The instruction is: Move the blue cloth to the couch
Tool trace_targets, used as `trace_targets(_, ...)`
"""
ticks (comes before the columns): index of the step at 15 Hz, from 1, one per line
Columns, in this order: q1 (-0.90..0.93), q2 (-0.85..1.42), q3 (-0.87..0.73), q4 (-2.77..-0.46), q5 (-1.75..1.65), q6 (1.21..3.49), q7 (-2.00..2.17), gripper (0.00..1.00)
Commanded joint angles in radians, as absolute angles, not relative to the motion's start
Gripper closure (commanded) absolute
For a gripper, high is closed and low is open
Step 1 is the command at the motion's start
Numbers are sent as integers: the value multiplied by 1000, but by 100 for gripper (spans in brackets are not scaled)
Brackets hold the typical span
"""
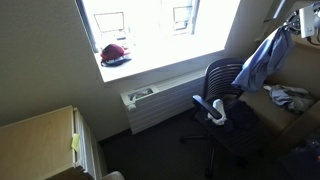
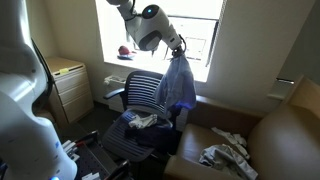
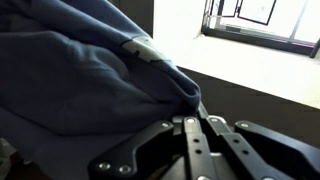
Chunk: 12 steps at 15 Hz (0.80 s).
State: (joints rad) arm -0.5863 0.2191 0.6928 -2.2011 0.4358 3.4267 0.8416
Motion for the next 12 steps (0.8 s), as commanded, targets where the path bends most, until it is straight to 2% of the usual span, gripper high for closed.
trace_targets(1,-516,221,581,-2228,454,3557,758,99)
trace_targets(2,-518,179,527,-2168,443,3456,742,99)
trace_targets(6,-464,169,308,-2130,456,3469,592,99)
trace_targets(7,-407,158,197,-2137,428,3462,582,99)
trace_targets(8,-407,166,166,-2124,482,3466,487,99)
trace_targets(11,-259,179,-82,-2106,593,3463,281,99)
trace_targets(12,-354,177,35,-2124,514,3462,400,96)
